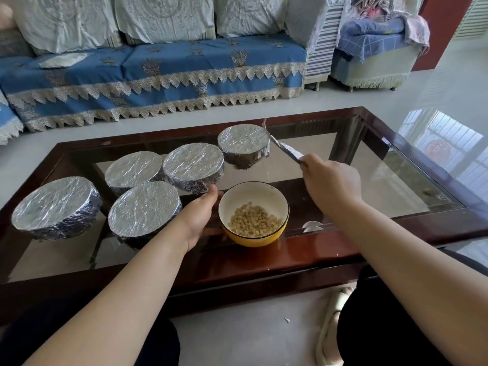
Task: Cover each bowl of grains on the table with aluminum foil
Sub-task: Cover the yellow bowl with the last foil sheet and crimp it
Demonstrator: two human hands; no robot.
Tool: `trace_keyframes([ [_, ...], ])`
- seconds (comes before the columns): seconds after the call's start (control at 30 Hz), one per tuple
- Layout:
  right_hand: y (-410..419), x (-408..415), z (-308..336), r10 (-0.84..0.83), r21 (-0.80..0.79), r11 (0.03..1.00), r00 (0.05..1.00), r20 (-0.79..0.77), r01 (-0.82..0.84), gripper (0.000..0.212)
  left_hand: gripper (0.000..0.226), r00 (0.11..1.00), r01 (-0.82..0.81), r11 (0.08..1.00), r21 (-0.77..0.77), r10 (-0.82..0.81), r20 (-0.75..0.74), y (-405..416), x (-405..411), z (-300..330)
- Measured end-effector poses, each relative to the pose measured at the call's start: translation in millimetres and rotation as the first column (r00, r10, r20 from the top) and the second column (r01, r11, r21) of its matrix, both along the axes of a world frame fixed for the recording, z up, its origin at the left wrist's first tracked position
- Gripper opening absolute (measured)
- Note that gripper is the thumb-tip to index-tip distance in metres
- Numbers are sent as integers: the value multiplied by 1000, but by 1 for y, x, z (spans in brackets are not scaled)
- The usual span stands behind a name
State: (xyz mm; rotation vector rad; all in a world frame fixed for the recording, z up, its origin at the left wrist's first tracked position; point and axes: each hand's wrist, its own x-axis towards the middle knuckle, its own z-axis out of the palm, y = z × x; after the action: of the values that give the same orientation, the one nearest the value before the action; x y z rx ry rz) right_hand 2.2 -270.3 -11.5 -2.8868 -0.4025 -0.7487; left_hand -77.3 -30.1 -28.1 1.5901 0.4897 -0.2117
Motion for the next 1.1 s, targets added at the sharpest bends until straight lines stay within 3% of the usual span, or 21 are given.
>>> trace_keyframes([
  [0.1,9,-31,9,307,34,946,922,234,-323,22,55,996,-64,998,-18,65,55,0,1,4],
  [0.2,14,-52,2,632,-29,768,748,204,-640,35,72,989,-115,990,-83,122,89,12,2,11],
  [0.33,11,-68,-6,744,-115,668,653,141,-736,30,73,984,-99,992,-76,109,139,30,-3,22],
  [0.5,5,-74,-5,784,-139,614,620,-4,-777,28,52,979,-30,971,238,-20,204,27,-11,24],
  [0.57,4,-78,0,758,-96,644,650,-61,-759,46,53,966,-16,938,347,-75,246,20,-12,27],
  [0.6,4,-81,3,750,-49,655,657,-76,-754,54,52,953,-28,867,498,-128,276,19,-14,28],
  [0.67,5,-80,12,739,100,672,673,-24,-734,55,48,892,-151,529,835,-291,345,17,-18,32],
  [0.7,6,-77,16,718,175,681,696,31,-711,48,45,843,-214,371,904,-398,363,14,-18,33],
  [0.73,8,-72,20,682,233,694,726,88,-681,41,43,802,-236,283,930,-483,351,9,-18,35],
  [0.8,14,-59,23,606,295,732,785,131,-614,29,47,791,-130,210,969,-567,230,-6,-15,36],
  [0.87,24,-47,23,599,270,775,801,-25,-571,34,56,802,69,133,989,-597,24,-20,-9,29],
  [0.97,34,-38,12,540,51,823,754,-374,-565,55,61,774,238,64,969,-615,-150,-28,-5,16],
  [1.1,41,-38,-4,378,-159,820,729,-570,-549,64,60,765,333,19,943,-590,-258,-28,-6,8],
])
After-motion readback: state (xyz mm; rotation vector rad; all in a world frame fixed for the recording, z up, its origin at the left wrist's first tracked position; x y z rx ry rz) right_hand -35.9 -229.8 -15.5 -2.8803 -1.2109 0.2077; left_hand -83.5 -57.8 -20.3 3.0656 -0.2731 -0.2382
